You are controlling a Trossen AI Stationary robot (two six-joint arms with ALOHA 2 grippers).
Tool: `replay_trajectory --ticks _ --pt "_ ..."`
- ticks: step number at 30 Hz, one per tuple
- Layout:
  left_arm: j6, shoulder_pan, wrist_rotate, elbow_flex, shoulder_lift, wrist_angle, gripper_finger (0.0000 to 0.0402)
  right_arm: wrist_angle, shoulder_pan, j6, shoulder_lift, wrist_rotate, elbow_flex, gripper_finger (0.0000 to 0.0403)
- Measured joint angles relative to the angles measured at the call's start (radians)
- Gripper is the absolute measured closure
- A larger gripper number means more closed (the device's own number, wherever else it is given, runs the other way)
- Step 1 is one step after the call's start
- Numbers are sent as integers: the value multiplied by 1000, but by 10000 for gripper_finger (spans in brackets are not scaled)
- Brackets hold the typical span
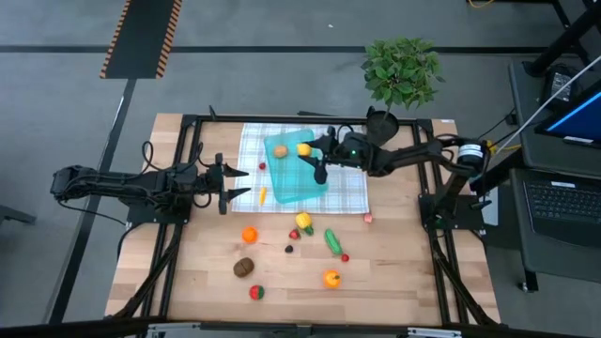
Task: Pick and placing Produce into tupperware
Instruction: Put the yellow lemon into the blue bin
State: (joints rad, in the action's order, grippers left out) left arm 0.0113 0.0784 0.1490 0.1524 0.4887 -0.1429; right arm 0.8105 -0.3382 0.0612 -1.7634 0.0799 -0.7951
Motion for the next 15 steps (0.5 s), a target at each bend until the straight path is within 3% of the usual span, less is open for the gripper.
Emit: replay_trajectory --ticks 5,15 --pt "0 0 0 0 0 0 180 -79 0 27 -6 1 -49 193" --pt "0 0 0 0 0 0 180 -600 -1 26 -8 72 -240 193"
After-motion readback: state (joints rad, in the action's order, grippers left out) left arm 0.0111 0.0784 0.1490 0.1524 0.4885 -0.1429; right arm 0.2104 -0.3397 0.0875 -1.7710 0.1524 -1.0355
